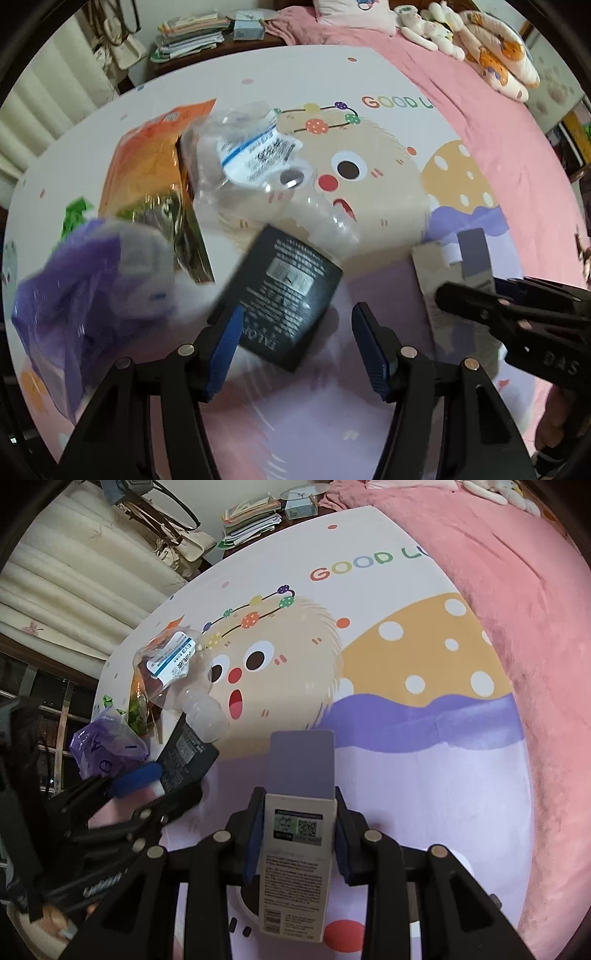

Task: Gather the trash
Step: 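Grasp the black card with the left tool while the right tool grasps the white box, then carry the black card and white box down toward the bin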

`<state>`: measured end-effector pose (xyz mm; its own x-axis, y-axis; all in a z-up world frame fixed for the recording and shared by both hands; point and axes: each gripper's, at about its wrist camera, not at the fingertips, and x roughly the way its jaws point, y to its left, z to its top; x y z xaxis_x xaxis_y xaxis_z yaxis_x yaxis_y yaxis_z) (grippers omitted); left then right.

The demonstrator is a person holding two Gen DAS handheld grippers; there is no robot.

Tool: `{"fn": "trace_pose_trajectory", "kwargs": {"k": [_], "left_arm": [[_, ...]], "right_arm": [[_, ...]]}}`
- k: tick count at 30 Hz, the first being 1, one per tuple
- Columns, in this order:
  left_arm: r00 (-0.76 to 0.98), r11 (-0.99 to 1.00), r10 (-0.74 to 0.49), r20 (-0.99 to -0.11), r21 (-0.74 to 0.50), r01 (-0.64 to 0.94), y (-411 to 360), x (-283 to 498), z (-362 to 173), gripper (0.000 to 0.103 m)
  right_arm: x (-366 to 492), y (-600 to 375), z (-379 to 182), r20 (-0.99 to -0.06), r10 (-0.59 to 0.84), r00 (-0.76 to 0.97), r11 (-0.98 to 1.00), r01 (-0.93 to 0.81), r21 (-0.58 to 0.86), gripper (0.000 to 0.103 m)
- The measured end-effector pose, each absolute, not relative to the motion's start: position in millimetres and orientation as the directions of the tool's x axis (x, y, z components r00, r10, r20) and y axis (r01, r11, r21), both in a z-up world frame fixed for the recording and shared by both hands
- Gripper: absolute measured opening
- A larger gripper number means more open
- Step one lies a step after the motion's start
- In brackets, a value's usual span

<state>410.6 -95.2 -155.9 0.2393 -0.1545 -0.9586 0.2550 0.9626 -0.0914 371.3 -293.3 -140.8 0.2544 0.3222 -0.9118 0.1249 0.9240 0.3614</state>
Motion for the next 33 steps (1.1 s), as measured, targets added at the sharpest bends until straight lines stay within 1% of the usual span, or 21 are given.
{"fn": "trace_pose_trajectory", "kwargs": {"k": [6,8,9,10,13,22,24,27,33], "left_arm": [[0.226,0.961,-0.136,-0.965,-0.073,0.266,-96,427,-162,0.060],[0.221,0.960,-0.128,-0.967,-0.065,0.273,-95,432,-164,0.063],[0.218,0.959,-0.128,-0.968,-0.064,0.276,-94,433,-165,0.066],[0.206,0.958,-0.128,-0.970,-0.067,0.280,-94,434,-167,0.067],[0.183,0.946,-0.151,-0.972,-0.088,0.311,-96,436,-170,0.072],[0.179,0.908,-0.107,-0.978,-0.023,0.418,-117,425,-174,0.073],[0.190,0.908,-0.105,-0.976,-0.016,0.419,-119,422,-174,0.072],[0.213,0.915,-0.111,-0.971,-0.016,0.403,-120,416,-171,0.059],[0.234,0.932,-0.091,-0.968,0.000,0.361,-117,386,-170,0.058]], "right_arm": [[371,-294,-144,-0.904,0.343,0.256,0.916,0.121,0.382,0.032],[371,-294,-144,-0.901,0.348,0.258,0.915,0.116,0.387,0.032],[372,-294,-144,-0.900,0.351,0.258,0.914,0.113,0.389,0.032],[372,-294,-144,-0.899,0.353,0.259,0.914,0.111,0.391,0.032],[370,-296,-144,-0.896,0.361,0.260,0.910,0.110,0.399,0.032],[367,-298,-144,-0.890,0.368,0.270,0.909,0.097,0.405,0.032],[366,-297,-143,-0.890,0.363,0.275,0.912,0.091,0.400,0.032],[363,-296,-143,-0.892,0.358,0.276,0.915,0.086,0.394,0.032],[350,-293,-142,-0.898,0.346,0.271,0.919,0.096,0.383,0.032]]}}
